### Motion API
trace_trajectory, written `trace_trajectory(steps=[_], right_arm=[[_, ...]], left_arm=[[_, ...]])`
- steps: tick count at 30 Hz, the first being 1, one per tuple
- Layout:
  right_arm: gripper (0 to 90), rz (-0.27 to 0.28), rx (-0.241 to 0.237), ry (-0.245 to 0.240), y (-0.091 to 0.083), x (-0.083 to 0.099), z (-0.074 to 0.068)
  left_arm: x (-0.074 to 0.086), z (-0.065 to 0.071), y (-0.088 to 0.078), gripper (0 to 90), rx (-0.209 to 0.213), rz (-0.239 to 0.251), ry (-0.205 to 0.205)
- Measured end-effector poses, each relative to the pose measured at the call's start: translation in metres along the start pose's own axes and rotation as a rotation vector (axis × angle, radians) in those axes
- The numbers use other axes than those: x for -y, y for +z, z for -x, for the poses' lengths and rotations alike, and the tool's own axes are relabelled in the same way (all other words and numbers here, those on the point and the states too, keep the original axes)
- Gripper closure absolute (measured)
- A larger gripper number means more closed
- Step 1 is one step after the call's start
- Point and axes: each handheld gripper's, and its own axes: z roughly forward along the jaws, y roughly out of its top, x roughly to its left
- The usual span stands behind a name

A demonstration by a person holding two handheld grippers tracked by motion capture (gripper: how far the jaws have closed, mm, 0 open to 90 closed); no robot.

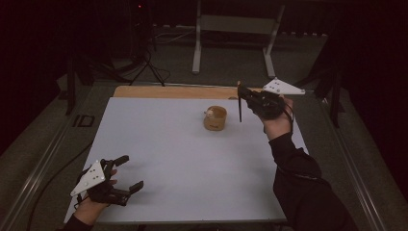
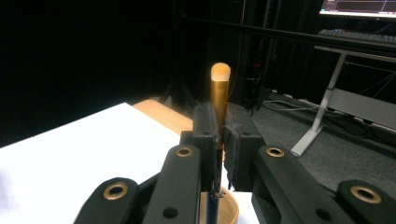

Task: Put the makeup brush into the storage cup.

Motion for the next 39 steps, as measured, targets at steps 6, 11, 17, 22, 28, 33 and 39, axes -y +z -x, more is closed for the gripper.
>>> trace_trajectory(steps=[6, 11, 17, 22, 28, 33, 39], right_arm=[[83.8, 0.010, 0.007, 0.008, 0.007, -0.003, 0.005], [83.8, 0.005, 0.019, 0.015, 0.015, -0.005, 0.009], [83.8, 0.001, 0.033, 0.021, 0.024, -0.007, 0.014], [83.8, 0.003, 0.037, 0.035, 0.030, -0.008, 0.016], [83.8, 0.001, 0.032, 0.052, 0.039, -0.009, 0.018], [83.9, 0.006, 0.034, 0.045, 0.046, -0.012, 0.020], [83.8, 0.017, 0.024, 0.053, 0.054, -0.016, 0.022]], left_arm=[[0.000, -0.001, 0.000, 1.6, 0.000, 0.002, -0.004], [0.000, -0.001, 0.000, 1.6, 0.001, 0.001, -0.005], [0.001, -0.001, 0.000, 1.6, 0.001, 0.001, -0.003], [0.001, -0.001, 0.000, 1.6, 0.002, -0.002, -0.002], [0.001, -0.001, 0.000, 1.6, 0.003, -0.003, -0.001], [0.002, -0.001, 0.000, 1.6, 0.005, -0.006, -0.002], [0.002, 0.000, 0.001, 1.6, 0.009, -0.009, -0.001]])
